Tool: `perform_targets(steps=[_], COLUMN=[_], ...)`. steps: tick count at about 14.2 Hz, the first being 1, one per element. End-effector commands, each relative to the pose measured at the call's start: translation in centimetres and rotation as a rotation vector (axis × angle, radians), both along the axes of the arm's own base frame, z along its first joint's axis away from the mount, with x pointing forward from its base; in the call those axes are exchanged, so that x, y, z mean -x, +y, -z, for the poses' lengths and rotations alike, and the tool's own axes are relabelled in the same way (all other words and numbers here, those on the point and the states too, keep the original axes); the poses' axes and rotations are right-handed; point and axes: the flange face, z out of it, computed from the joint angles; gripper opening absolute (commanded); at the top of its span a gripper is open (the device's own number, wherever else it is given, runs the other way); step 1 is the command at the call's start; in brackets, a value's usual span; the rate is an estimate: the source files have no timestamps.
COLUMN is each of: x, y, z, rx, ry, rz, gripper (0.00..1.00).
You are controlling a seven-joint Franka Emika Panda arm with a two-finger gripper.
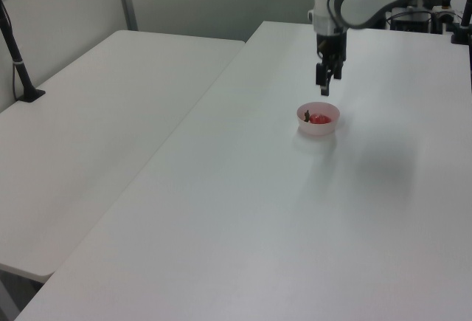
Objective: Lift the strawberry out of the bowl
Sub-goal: 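Move the gripper over the pink bowl and lower toward the strawberry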
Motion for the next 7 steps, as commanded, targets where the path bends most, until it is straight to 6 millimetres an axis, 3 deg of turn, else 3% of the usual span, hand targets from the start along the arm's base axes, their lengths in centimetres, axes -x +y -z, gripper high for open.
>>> perform_targets(steps=[1, 7], x=[-0.5, -1.4], y=[0.8, 4.1], z=[2.4, 5.2], rx=[0.001, -0.017], ry=[-0.027, -0.034], rz=[0.068, 0.068], gripper=[0.86, 0.84])
